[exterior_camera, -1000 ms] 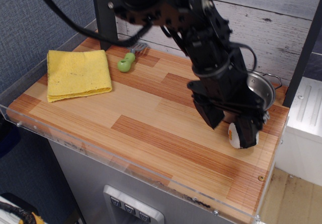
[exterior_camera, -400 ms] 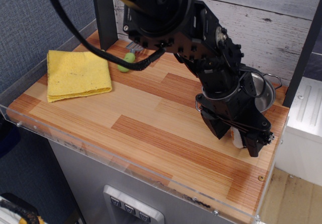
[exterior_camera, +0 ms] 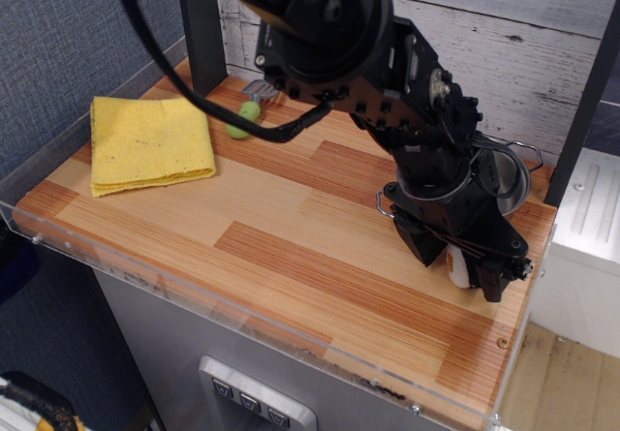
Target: Pick up the sushi and put it in the pot
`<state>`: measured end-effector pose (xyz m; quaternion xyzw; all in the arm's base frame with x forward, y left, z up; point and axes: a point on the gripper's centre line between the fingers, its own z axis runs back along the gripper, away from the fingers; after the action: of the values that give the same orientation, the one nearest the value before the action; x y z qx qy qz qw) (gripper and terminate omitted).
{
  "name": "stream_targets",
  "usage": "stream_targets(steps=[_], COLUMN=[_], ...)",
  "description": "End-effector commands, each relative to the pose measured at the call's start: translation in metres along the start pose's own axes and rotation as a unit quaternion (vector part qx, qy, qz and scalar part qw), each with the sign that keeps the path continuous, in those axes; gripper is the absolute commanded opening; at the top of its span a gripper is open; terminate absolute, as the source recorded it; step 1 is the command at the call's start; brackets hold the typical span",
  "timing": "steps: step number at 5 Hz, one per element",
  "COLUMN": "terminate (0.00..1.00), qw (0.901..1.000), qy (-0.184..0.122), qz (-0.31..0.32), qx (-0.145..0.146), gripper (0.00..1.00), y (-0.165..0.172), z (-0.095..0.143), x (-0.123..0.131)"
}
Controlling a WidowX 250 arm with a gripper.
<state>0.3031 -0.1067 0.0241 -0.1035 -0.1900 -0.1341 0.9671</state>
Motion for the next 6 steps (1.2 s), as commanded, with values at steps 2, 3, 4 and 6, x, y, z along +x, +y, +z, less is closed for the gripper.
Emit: stream_targets(steps=[2,3,4,6], terminate=[0.00,0.00,0.00,0.00], qw=[0.9998,0.9998,0.9992,0.9989], qy=[-0.017,-0.010,-0.018,-0.040], qz=[-0.009,-0.006,-0.005,-0.003], qx=[0.010,-0.016,-0.036,-0.025], gripper=[0.00,0.00,0.00,0.00], y=[0.001,0.004,0.004,0.004], z=[0.004,0.017,0.041,0.070], x=[0.007,0.012,0.022,0.032])
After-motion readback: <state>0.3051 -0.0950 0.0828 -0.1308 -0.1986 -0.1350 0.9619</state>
